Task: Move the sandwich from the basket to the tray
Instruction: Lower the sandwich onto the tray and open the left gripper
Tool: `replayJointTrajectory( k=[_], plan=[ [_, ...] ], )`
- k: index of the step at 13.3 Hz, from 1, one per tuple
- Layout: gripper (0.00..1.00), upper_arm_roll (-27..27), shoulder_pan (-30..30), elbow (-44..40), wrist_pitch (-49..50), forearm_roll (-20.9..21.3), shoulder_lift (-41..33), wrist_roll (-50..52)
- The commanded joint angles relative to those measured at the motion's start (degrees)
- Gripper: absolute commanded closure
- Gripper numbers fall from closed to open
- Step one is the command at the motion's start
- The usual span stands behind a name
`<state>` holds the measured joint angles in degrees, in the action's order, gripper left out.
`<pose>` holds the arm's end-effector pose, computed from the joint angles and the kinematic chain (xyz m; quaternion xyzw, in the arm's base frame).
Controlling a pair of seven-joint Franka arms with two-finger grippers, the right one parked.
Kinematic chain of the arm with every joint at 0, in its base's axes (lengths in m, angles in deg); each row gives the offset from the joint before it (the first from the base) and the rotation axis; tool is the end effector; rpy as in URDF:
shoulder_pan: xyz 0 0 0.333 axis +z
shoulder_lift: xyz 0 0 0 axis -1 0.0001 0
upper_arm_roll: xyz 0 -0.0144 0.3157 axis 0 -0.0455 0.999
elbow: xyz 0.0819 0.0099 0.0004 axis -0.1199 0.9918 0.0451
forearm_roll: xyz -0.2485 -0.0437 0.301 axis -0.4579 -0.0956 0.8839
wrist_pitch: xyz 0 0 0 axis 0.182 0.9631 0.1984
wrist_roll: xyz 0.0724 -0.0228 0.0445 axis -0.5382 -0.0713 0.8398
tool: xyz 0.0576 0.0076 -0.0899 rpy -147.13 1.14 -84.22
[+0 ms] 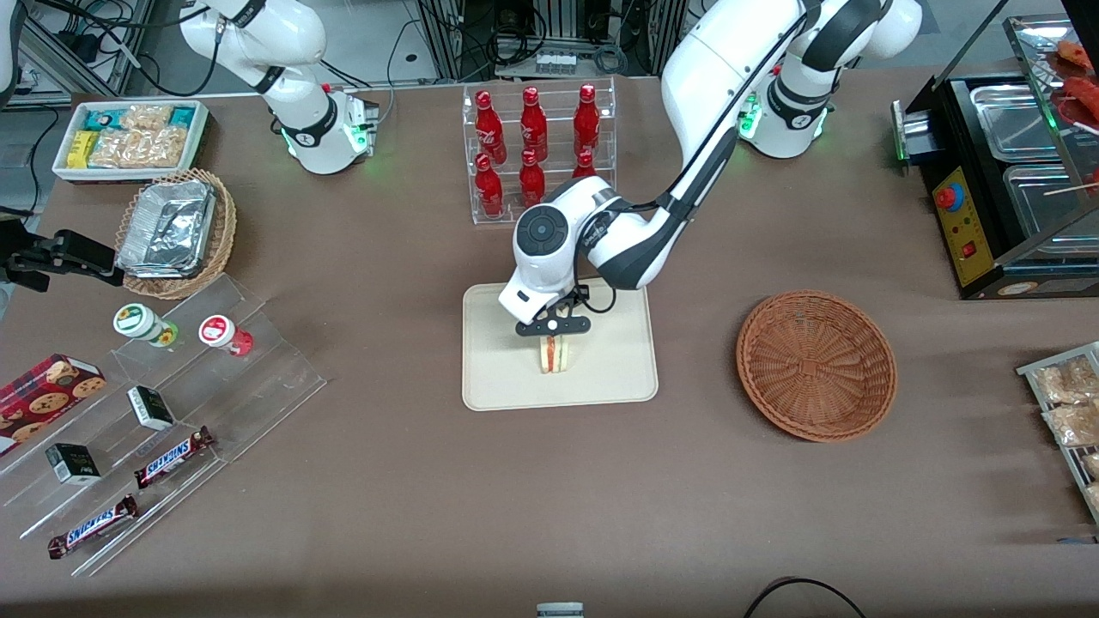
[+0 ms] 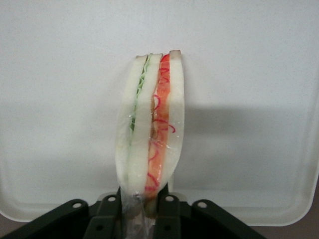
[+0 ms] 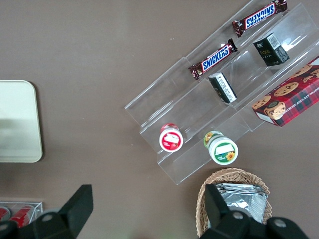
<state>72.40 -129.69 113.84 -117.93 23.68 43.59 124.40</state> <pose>0.4682 -0.5285 0.2436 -0.9986 -0.0291 0.0430 0.0026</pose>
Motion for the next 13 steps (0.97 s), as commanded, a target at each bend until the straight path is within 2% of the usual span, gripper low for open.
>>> replayJointTrajectory(
  k=[1, 4, 7, 9, 13],
  plan=[
    [0.00, 1.0, -1.0, -2.1, 1.3, 0.9, -0.3, 1.8],
    [0.00, 1.3, 0.1, -5.1, 8.7, 0.4, -4.2, 1.9],
    [0.00, 1.2, 5.6, -6.7, 18.3, -0.3, -10.8, 1.9],
    [0.00, 1.1, 11.2, -6.7, 25.4, -2.3, -16.0, 0.3],
    [0.00, 1.1, 22.7, -6.5, 37.6, -5.4, -25.8, -12.1]
  ],
)
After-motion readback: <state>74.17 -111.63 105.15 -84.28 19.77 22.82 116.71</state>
